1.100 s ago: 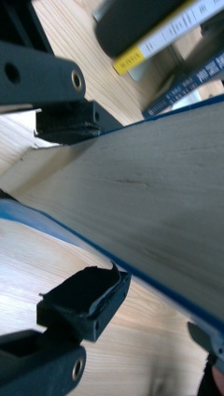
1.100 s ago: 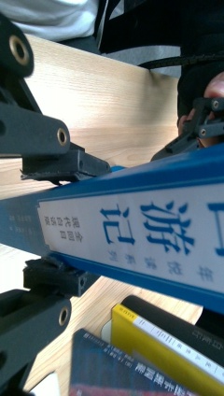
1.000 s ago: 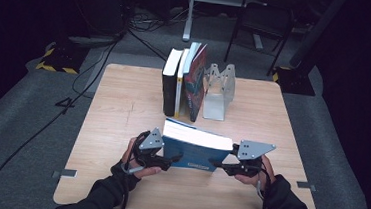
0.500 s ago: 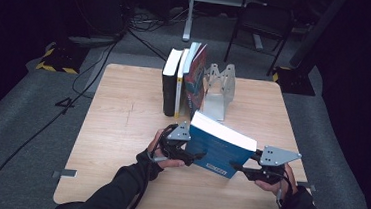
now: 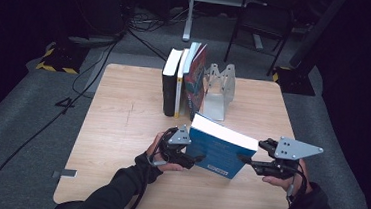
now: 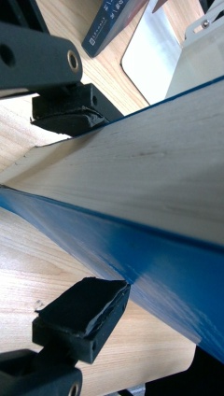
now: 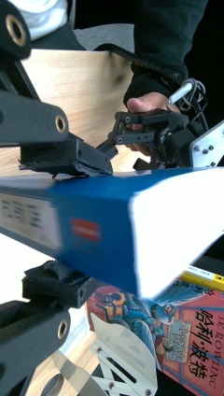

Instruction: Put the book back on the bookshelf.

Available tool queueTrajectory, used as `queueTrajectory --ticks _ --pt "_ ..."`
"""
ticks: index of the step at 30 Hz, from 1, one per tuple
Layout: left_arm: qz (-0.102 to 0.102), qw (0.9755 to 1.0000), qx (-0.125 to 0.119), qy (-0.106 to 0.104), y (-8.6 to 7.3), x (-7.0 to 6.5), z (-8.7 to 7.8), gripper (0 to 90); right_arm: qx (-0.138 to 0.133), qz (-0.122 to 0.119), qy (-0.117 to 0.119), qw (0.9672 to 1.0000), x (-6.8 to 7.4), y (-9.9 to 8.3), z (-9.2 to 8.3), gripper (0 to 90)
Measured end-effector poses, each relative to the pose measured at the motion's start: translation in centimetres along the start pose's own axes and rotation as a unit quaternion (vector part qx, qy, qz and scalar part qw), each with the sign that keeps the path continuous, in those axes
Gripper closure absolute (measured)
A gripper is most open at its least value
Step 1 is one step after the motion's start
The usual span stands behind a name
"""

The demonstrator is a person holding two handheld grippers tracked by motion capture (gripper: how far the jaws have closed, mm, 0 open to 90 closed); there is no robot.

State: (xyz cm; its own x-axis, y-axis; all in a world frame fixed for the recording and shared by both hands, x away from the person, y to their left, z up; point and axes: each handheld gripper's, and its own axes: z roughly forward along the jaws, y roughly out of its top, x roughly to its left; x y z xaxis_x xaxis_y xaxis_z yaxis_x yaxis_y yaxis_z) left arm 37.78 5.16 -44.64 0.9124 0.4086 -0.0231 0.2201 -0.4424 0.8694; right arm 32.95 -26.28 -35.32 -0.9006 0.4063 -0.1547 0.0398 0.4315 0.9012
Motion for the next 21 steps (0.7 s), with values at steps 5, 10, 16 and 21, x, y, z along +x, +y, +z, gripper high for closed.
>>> queueTrajectory --ticks 5,10,16,21 --pt "-0.003 1.0000 -0.003 0.003 0.1 -0.1 0.2 21.8 0.023 -0.007 0.013 0.9996 -0.3 1.8 0.2 48.7" --pt "0.000 0.9998 -0.003 0.019 0.4 -0.2 0.5 20.6 0.033 -0.006 0.023 0.9992 -0.6 3.1 0.7 48.6" --pt "-0.001 0.9996 -0.013 0.024 0.7 0.0 1.2 17.7 0.062 0.016 0.019 0.9978 -1.2 3.7 1.6 47.3" --pt "0.006 0.9997 -0.016 0.015 1.3 0.4 2.2 15.3 0.076 0.031 0.018 0.9965 -1.7 3.9 1.3 50.5"
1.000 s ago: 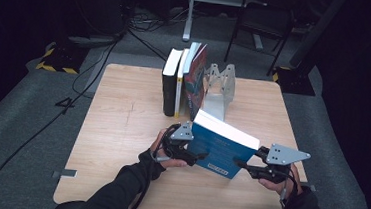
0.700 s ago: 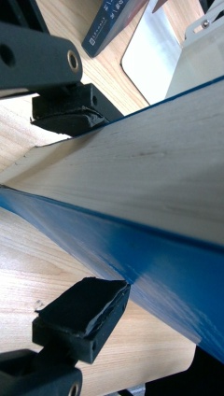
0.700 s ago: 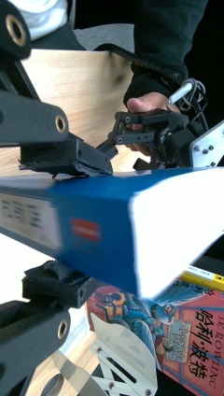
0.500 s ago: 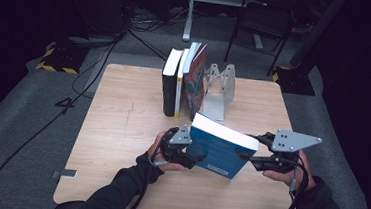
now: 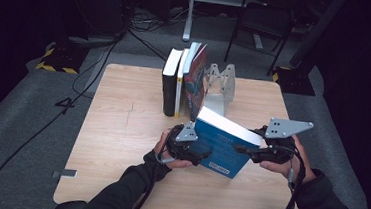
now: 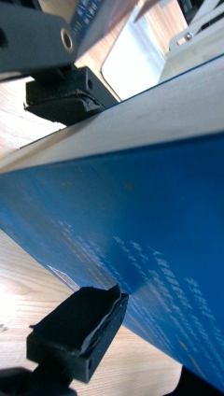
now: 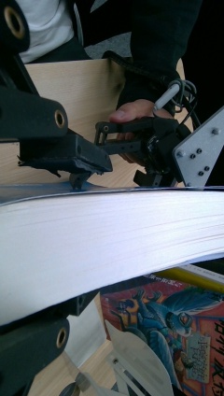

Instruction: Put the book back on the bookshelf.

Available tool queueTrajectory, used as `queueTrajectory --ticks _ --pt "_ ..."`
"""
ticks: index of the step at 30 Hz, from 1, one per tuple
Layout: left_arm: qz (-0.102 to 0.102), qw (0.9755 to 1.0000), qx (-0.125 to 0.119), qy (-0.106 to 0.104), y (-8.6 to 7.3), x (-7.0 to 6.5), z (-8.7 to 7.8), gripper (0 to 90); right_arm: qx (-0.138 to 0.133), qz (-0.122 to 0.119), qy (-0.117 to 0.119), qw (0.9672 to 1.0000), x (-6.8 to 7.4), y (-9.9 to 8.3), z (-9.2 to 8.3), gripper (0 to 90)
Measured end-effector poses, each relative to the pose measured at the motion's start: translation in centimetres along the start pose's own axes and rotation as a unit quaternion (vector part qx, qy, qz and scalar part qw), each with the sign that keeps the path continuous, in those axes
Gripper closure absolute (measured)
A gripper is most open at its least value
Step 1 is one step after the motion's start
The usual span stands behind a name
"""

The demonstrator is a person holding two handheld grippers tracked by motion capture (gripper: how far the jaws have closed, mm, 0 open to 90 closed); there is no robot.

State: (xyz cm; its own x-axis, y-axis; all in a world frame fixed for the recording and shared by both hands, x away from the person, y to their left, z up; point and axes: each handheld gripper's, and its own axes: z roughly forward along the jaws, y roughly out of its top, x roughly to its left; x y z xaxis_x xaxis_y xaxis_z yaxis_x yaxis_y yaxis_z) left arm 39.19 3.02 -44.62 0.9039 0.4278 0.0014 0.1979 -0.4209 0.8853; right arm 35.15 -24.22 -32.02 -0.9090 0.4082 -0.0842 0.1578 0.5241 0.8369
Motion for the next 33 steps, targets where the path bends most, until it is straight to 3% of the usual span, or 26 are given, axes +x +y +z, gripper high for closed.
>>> queueTrajectory --ticks 2,5,10,17,19,21,22,23,26,31,33 --pt "0.005 0.9999 0.003 -0.011 0.4 0.2 0.6 14.6 0.004 -0.001 -0.012 0.9999 0.0 0.0 -0.3 56.9" --pt "0.010 0.9997 0.004 -0.020 0.8 0.4 1.5 14.5 0.008 -0.009 -0.026 0.9996 0.2 -0.2 -0.8 57.9" --pt "0.020 0.9986 0.017 -0.047 2.1 0.9 3.0 14.4 0.011 0.009 -0.048 0.9988 -0.2 -0.9 -1.9 57.9" --pt "0.018 0.9981 0.018 -0.056 2.0 1.0 3.0 13.8 0.022 0.031 -0.038 0.9986 -0.7 -0.9 -1.3 50.7" --pt "0.017 0.9979 0.026 -0.058 2.0 1.0 2.8 15.6 0.035 0.030 -0.041 0.9981 -0.7 -0.8 -0.6 55.6" --pt "0.016 0.9975 0.053 -0.043 1.6 1.2 2.1 18.8 0.025 0.030 -0.039 0.9985 -0.8 -0.8 -0.6 57.3" --pt "0.016 0.9975 0.053 -0.043 1.6 1.2 2.1 20.6 0.025 0.030 -0.039 0.9985 -0.8 -0.8 -0.6 57.3" --pt "0.017 0.9972 0.068 -0.029 1.3 1.2 1.6 20.6 0.022 0.031 -0.038 0.9985 -0.7 -0.9 -0.7 58.0" --pt "0.037 0.9916 0.124 -0.010 -0.6 1.2 -1.0 22.2 0.018 0.031 -0.046 0.9983 -0.5 -0.9 -0.7 59.2" --pt "0.033 0.9862 0.162 0.016 -4.3 0.7 -5.6 22.4 0.021 0.044 -0.053 0.9974 -0.5 -0.9 -0.8 59.9" --pt "0.041 0.9817 0.183 0.032 -6.0 0.5 -7.5 22.2 0.030 0.043 -0.060 0.9968 -0.3 -0.6 -0.8 60.1"
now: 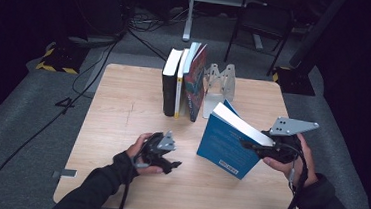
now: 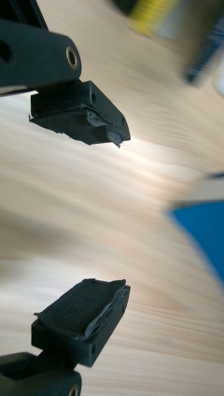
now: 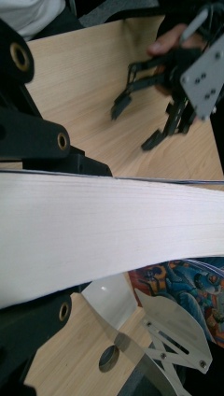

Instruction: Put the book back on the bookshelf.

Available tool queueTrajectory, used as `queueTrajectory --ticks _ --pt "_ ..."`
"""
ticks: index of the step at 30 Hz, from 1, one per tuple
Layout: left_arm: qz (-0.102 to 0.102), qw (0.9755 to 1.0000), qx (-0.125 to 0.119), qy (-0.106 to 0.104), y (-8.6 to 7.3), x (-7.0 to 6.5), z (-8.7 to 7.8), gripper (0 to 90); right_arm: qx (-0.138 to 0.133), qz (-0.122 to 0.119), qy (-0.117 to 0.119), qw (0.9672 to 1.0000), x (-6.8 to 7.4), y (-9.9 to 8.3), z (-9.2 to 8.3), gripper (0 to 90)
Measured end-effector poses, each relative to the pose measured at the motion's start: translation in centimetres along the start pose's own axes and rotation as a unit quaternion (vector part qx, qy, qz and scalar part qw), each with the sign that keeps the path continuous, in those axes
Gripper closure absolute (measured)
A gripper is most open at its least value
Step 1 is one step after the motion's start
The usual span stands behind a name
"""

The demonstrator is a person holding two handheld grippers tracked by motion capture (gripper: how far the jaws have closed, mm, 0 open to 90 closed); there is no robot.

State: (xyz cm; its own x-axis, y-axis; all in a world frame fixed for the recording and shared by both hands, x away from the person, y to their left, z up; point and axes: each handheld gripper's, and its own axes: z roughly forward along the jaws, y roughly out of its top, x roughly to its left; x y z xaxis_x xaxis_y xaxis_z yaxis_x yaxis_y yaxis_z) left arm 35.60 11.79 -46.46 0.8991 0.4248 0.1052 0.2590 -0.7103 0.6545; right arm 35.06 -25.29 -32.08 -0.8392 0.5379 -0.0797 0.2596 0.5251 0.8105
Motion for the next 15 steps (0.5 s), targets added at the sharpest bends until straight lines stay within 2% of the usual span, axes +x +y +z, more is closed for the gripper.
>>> queueTrajectory --ticks 1,2,5,7,8,9,12,13,15 --pt "0.005 0.9999 0.007 0.009 -1.1 -0.1 -0.5 20.6 0.000 0.001 -0.004 1.0000 0.0 0.0 0.0 60.2" --pt "0.002 0.9997 0.014 0.018 -2.4 -0.1 -1.1 19.0 0.000 0.005 -0.003 1.0000 0.0 0.1 0.0 60.2" --pt "-0.049 0.9982 0.019 0.030 -5.4 0.4 -2.0 20.1 0.001 0.016 -0.003 0.9999 -0.3 0.3 0.0 60.3" --pt "-0.065 0.9964 0.027 0.047 -6.9 0.6 -2.1 20.4 0.000 0.017 -0.010 0.9998 -0.2 0.7 0.0 60.3" --pt "-0.079 0.9958 0.016 0.043 -7.5 0.8 -2.3 19.3 0.000 0.016 -0.013 0.9998 -0.2 0.9 -0.1 60.3" --pt "-0.092 0.9948 0.013 0.042 -7.9 1.0 -2.5 19.4 0.002 0.015 -0.015 0.9998 -0.2 1.0 -0.1 60.3" --pt "-0.098 0.9934 0.010 0.059 -8.2 1.3 -2.7 19.3 0.005 0.017 -0.019 0.9997 -0.3 1.5 -0.1 60.4" --pt "-0.098 0.9934 0.010 0.059 -8.2 1.3 -2.7 18.9 0.006 0.017 -0.021 0.9996 -0.4 1.6 -0.2 60.3" --pt "-0.117 0.9918 0.003 0.051 -8.5 1.6 -2.5 18.3 0.007 0.019 -0.023 0.9995 -0.5 1.7 -0.2 60.4"
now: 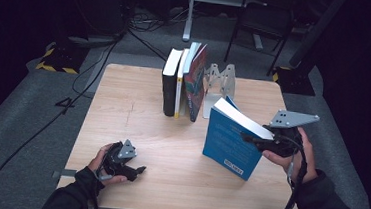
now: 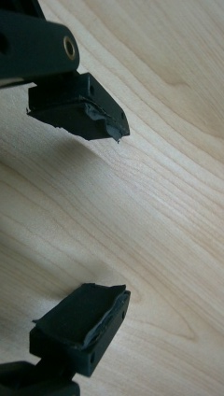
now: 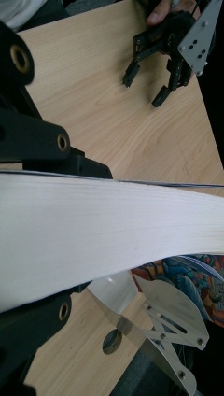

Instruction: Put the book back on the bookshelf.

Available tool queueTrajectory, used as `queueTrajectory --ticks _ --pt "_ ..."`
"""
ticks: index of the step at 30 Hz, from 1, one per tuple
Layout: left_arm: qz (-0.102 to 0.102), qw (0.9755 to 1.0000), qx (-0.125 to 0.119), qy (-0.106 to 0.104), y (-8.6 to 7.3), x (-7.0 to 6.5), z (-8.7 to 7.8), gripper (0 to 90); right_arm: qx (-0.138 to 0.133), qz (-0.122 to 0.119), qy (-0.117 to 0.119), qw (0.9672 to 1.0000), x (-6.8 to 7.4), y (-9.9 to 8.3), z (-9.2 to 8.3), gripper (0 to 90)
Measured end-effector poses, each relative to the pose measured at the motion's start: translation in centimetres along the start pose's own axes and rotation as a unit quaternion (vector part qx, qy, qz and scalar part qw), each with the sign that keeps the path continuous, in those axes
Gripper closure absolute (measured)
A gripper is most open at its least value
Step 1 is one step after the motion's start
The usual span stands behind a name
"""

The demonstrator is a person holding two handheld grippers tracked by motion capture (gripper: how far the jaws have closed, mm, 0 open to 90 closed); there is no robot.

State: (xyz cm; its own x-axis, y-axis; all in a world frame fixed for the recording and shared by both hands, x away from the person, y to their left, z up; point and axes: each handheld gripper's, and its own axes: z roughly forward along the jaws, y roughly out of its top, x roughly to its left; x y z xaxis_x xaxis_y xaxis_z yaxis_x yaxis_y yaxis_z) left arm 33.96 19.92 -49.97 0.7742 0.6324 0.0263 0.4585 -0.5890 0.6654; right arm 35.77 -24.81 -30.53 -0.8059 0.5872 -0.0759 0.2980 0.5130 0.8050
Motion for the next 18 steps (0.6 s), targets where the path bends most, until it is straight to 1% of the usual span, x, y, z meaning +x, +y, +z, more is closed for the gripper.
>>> queueTrajectory --ticks 1,3,4,9,11,15,18 --pt "-0.009 0.9999 -0.006 -0.004 -0.1 0.1 0.2 17.4 0.001 -0.001 -0.002 1.0000 -0.1 0.1 -0.1 60.4" --pt "-0.020 0.9997 -0.012 -0.009 -0.2 0.4 0.4 14.5 0.002 -0.001 -0.009 1.0000 -0.3 0.2 -0.3 60.4" --pt "-0.018 0.9997 -0.016 -0.011 -0.3 0.5 0.4 14.3 0.001 0.002 -0.012 0.9999 -0.4 0.2 -0.4 60.4" --pt "-0.018 0.9997 -0.016 -0.011 -0.2 0.5 0.5 14.0 0.008 0.003 -0.037 0.9993 -1.1 0.4 -1.2 60.4" --pt "-0.019 0.9997 -0.015 -0.008 -0.2 0.5 0.5 13.9 0.013 0.002 -0.048 0.9988 -1.4 0.6 -1.4 60.4" --pt "-0.021 0.9997 -0.015 -0.006 -0.1 0.5 0.5 13.9 0.029 -0.006 -0.071 0.9970 -2.0 1.4 -1.6 60.4" --pt "-0.023 0.9996 -0.015 -0.005 -0.1 0.5 0.6 14.0 0.034 -0.001 -0.082 0.9960 -2.5 2.0 -1.7 60.4"
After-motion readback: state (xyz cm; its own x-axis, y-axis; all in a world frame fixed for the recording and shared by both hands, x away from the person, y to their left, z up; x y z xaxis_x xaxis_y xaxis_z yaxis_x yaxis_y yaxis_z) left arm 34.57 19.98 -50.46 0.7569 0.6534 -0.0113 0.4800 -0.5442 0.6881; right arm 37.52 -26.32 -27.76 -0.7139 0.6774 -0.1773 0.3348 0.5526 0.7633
